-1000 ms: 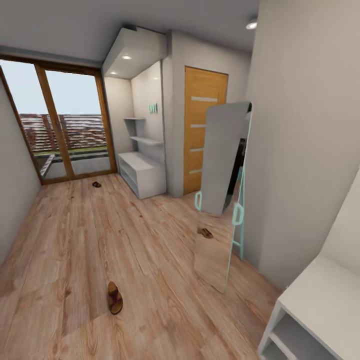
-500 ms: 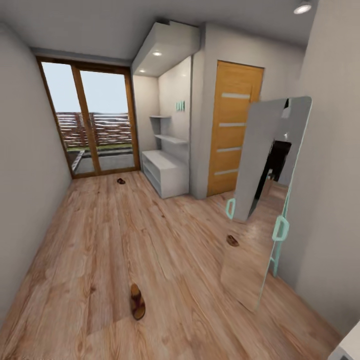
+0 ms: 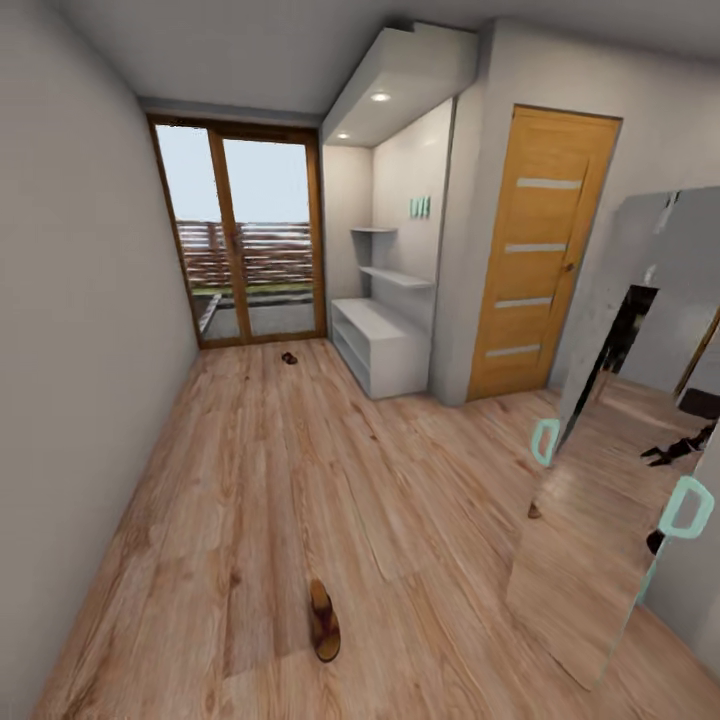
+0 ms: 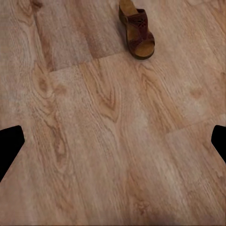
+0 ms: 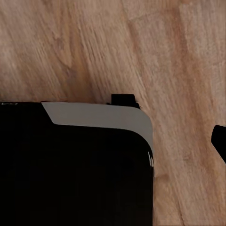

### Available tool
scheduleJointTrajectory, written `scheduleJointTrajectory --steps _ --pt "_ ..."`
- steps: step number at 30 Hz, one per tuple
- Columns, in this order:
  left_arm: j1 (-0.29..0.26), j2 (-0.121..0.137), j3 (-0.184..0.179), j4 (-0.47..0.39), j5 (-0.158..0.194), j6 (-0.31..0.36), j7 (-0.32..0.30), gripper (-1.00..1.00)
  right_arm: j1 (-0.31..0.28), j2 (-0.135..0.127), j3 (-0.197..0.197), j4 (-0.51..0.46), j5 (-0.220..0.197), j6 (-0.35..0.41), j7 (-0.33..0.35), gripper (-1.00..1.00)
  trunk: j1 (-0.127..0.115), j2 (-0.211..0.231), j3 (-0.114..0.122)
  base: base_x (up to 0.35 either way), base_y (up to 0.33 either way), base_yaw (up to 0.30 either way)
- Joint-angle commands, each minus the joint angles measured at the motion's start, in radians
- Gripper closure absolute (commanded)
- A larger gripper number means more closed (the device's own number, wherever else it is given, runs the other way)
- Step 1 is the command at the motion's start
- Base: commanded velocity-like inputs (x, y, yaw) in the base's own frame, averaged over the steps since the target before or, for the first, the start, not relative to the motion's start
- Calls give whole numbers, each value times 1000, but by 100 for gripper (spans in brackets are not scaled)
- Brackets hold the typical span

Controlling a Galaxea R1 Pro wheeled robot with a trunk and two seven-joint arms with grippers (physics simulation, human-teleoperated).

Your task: Pick up the two gym shoes and the two sandals from the corridor floor and place them onto the hallstand (shoe rack) in the corridor, making sure they are on the rack and not on the floor. Arrange them so the two gym shoes are next to each other and the two sandals are next to each other.

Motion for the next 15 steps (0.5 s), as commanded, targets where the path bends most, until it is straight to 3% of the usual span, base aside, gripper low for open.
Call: scheduleJointTrajectory --steps 1,15 --pt "-1 0 0 1 -1 -3 -2 -100 0 0 0 -1 0 0 0 -100 0 -1 -2 250 236 267" --pt "-1 0 0 1 -1 -3 -2 -100 0 0 0 -1 0 0 0 -100 0 -1 -11 250 237 267"
